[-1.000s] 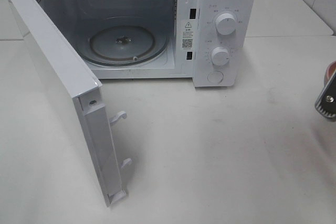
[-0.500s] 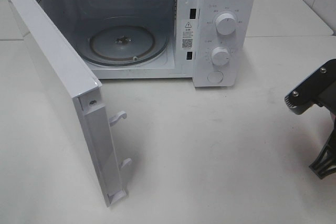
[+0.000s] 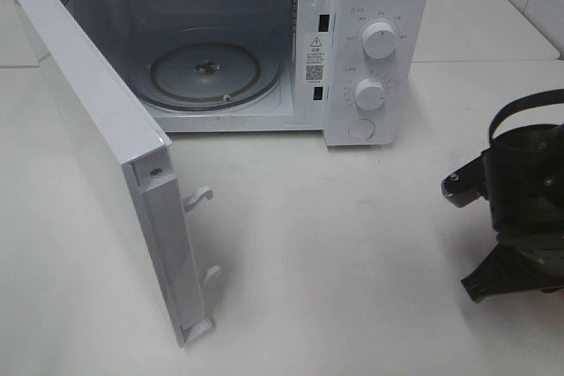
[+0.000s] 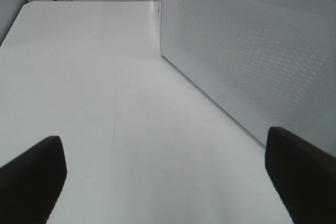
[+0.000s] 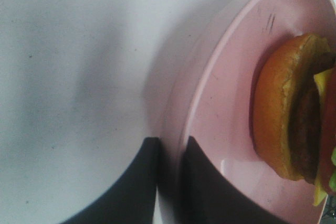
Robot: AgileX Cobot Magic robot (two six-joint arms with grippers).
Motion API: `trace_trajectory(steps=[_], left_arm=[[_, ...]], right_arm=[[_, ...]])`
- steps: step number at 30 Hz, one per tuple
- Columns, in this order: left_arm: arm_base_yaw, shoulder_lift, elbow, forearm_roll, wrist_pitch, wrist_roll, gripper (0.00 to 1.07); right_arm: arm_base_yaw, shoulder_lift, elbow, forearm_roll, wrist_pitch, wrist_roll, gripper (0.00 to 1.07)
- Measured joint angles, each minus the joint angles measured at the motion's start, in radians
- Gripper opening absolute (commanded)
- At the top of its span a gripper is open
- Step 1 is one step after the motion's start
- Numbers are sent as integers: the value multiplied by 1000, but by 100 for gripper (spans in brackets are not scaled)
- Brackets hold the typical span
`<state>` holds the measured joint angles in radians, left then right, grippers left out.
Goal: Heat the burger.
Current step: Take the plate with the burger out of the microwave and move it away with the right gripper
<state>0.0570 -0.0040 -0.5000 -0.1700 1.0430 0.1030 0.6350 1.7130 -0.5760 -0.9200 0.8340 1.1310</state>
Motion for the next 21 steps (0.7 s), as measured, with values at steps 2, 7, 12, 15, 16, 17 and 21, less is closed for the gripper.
trace_trajectory(steps=[2, 7, 12, 15, 16, 17, 21], left_arm=[[0, 0, 0, 0, 0, 0, 97], [0, 0, 0, 0, 0, 0, 97], [0, 0, 0, 0, 0, 0, 97], [0, 0, 0, 0, 0, 0, 97], [0, 0, 0, 0, 0, 0, 97], [0, 0, 0, 0, 0, 0, 97], [0, 0, 0, 0, 0, 0, 97]], right_arm=[[0, 20, -6, -6, -4, 23, 6], [0, 153, -47, -55, -6, 181, 11], [0, 193, -51, -87, 6, 227, 21], [0, 193, -52, -92, 13, 228, 24], [0, 193, -53, -96, 22, 228, 32], [0, 193, -53, -99, 29, 227, 38], [0, 175, -53, -92, 30, 217, 46]])
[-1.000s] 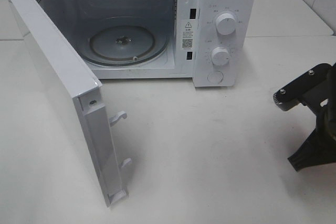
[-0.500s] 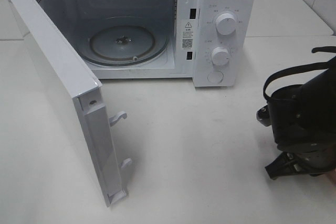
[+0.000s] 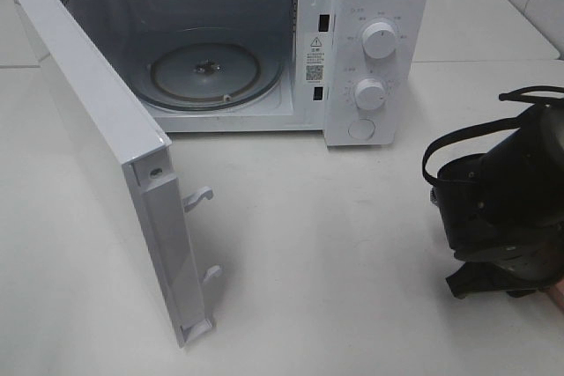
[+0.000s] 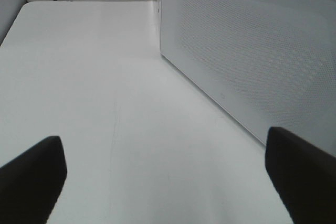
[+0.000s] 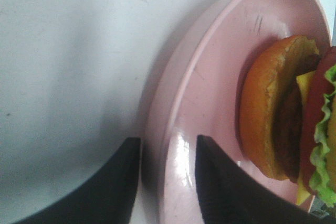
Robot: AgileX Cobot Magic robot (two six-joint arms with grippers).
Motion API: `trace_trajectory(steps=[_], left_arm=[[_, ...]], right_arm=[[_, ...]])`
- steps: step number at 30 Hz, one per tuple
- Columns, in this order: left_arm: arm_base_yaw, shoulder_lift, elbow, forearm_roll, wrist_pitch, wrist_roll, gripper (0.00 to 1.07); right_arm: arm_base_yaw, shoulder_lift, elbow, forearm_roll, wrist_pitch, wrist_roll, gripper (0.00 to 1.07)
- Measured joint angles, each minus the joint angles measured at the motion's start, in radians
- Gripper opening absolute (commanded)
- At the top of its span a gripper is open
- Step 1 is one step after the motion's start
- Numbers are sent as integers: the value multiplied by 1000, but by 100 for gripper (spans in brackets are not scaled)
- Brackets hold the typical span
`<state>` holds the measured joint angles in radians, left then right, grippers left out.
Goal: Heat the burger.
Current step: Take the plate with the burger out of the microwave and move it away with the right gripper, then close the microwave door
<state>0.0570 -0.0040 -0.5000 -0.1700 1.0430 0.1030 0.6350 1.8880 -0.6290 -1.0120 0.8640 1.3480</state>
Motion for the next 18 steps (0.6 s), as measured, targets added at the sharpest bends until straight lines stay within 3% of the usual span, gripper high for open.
trace_trajectory(steps=[9, 11, 14, 16, 18], left_arm=[[0, 0, 0, 0, 0, 0, 97], [0, 0, 0, 0, 0, 0, 97], [0, 0, 0, 0, 0, 0, 97], [0, 0, 0, 0, 0, 0, 97], [0, 0, 0, 0, 0, 0, 97]], right_arm=[[39, -221, 2, 97, 5, -146, 55], [51, -318, 3, 192, -19, -258, 64], [51, -354, 3, 237, -34, -312, 67], [51, -489, 3, 430, -85, -578, 78], [51, -524, 3, 482, -90, -658, 80]])
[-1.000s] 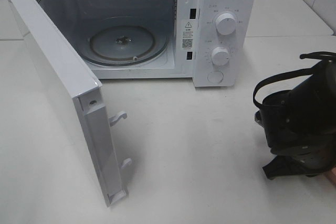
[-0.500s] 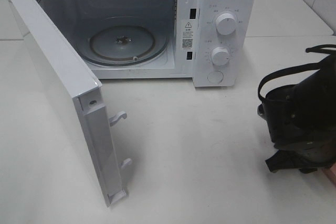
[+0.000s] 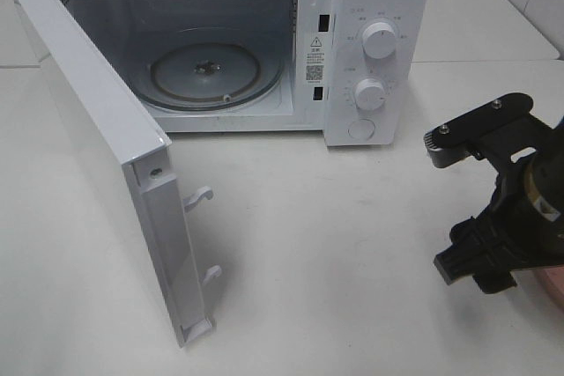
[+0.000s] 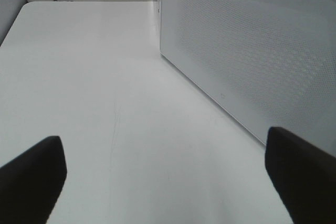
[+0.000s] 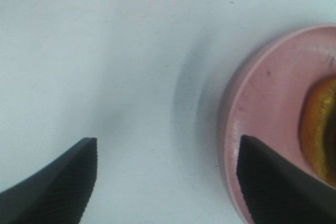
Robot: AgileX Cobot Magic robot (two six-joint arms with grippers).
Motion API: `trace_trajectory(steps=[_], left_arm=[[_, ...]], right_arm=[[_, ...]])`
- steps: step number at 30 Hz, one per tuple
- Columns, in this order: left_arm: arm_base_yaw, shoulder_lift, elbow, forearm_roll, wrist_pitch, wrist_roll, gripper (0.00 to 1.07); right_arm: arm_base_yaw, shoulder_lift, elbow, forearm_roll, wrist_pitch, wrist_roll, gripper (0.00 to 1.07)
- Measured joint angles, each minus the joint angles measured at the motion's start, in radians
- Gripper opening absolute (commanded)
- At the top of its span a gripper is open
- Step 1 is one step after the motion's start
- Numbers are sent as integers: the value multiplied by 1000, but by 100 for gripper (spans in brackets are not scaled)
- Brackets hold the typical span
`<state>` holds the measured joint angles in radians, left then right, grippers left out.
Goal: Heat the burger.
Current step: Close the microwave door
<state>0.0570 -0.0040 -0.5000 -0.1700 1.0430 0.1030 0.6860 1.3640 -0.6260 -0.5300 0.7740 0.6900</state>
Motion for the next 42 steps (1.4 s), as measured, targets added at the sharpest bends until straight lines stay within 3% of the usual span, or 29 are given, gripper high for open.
trace_trajectory(steps=[4, 9, 26, 34, 36, 42], left_arm=[[0, 0, 0, 0, 0, 0, 97], [0, 0, 0, 0, 0, 0, 97], [0, 0, 0, 0, 0, 0, 97], [0, 0, 0, 0, 0, 0, 97], [0, 0, 0, 0, 0, 0, 97], [0, 0, 0, 0, 0, 0, 97]], right_arm=[[0, -160, -2, 202, 37, -332, 81], [0, -304, -2, 287, 128, -520, 80], [-13, -746, -2, 362, 277, -564, 77], [-202, -922, 71, 442, 277, -564, 76], [-299, -1028, 111, 452, 273, -564, 76], [-392, -1179, 117, 454, 273, -571, 76]])
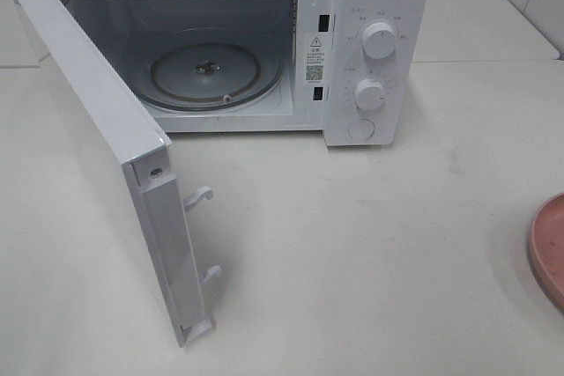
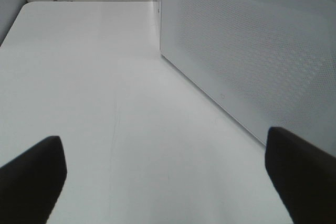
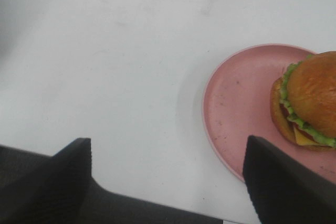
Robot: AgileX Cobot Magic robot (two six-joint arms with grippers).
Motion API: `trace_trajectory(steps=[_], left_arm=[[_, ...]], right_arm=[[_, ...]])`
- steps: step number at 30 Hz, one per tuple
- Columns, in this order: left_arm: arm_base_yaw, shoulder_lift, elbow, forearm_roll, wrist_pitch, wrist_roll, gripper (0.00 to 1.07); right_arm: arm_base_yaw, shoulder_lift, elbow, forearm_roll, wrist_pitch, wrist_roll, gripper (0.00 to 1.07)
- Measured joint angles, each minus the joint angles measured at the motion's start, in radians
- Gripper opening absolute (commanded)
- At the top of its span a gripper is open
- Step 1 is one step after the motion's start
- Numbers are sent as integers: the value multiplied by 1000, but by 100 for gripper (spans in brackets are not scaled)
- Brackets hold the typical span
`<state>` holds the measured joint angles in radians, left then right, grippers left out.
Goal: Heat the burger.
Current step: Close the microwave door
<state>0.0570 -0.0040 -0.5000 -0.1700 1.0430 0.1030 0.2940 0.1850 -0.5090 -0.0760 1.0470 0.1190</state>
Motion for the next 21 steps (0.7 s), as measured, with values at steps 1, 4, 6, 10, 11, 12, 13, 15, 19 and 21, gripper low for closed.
trace_trajectory(steps=[1, 4, 6, 10, 11, 12, 13, 15, 19, 21], left_arm=[[0, 0, 0, 0, 0, 0, 97], [0, 0, 0, 0, 0, 0, 97], [0, 0, 0, 0, 0, 0, 97], [0, 0, 0, 0, 0, 0, 97], [0, 0, 0, 0, 0, 0, 97], [0, 0, 0, 0, 0, 0, 97], [0, 0, 0, 0, 0, 0, 97], [0, 0, 0, 1, 0, 0, 97], [0, 0, 0, 1, 0, 0, 97], [0, 0, 0, 1, 0, 0, 97]], right_arm=[[0, 0, 0, 0, 0, 0, 76], [-42, -76, 0, 0, 0, -1, 76], [-72, -120, 0, 0, 0, -1, 76], [-134, -187, 0, 0, 1, -2, 76], [-145, -189, 0, 0, 1, -3, 76], [-145, -189, 0, 0, 1, -3, 76], [-146, -189, 0, 0, 1, -4, 76], [-146, -189, 0, 1, 1, -11, 76], [-146, -189, 0, 4, 1, -11, 76], [-146, -189, 0, 4, 1, -11, 76]])
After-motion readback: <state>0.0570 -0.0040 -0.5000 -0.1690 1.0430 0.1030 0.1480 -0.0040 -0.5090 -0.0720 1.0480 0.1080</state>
